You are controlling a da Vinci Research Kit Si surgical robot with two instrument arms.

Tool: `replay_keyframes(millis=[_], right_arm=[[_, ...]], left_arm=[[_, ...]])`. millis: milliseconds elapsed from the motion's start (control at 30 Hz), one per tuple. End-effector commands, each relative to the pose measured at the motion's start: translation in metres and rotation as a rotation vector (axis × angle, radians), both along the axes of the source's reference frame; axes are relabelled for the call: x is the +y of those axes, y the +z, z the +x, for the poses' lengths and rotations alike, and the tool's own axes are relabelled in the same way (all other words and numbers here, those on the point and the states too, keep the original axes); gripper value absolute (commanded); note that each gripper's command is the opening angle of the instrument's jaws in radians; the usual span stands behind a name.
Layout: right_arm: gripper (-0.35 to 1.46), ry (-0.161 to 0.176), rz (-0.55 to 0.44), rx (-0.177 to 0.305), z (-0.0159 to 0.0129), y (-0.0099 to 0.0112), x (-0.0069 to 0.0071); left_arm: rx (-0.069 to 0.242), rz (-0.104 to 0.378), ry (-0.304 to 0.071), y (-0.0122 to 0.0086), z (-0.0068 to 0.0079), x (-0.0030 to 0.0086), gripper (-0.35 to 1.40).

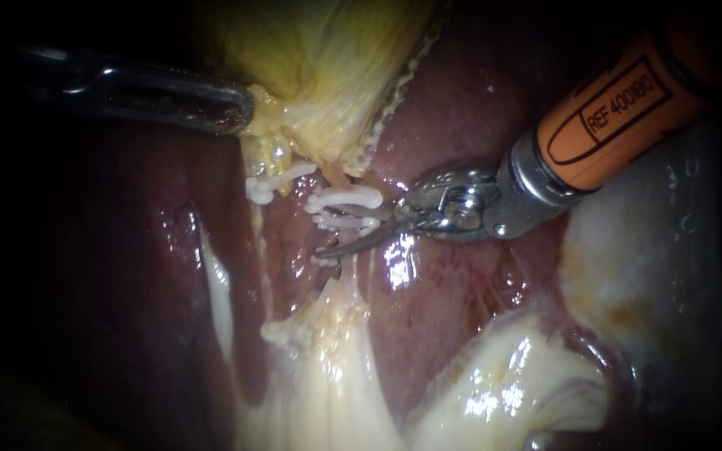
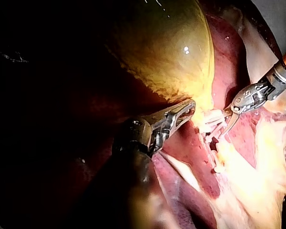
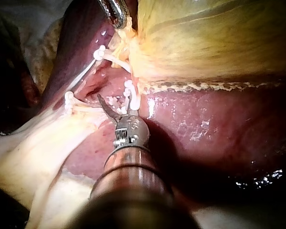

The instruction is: Go to the cutting position right tube

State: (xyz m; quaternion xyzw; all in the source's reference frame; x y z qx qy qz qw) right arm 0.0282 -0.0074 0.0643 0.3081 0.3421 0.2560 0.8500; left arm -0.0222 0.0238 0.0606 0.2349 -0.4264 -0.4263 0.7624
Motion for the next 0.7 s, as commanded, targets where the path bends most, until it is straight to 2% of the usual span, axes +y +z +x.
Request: replay_keyframes(millis=[33, 233, 333, 533, 700], right_arm=[[1.15, -0.001, 0.002, 0.003, 0.0000, -0.0002, 0.0000], [1.30, 0.014, 0.013, 0.047, 0.0001, -0.0030, -0.0004], [1.30, 0.019, 0.017, 0.072, -0.0002, -0.0051, -0.0010], [1.30, -0.002, 0.036, 0.096, -0.0017, -0.0094, -0.0018], [1.18, -0.004, 0.049, 0.099, -0.0037, -0.0109, -0.0012]], left_arm=[[-0.001, 0.000, 0.001, 0.0000, 0.0000, 0.0000, -0.35], [-0.001, 0.000, 0.001, 0.0000, 0.0000, 0.0000, -0.35], [-0.001, 0.000, 0.001, 0.0001, 0.0000, 0.0001, -0.35], [-0.001, 0.000, 0.002, 0.0001, 0.0002, 0.0001, -0.35], [-0.002, 0.000, 0.002, 0.0001, 0.0002, 0.0001, -0.35]])
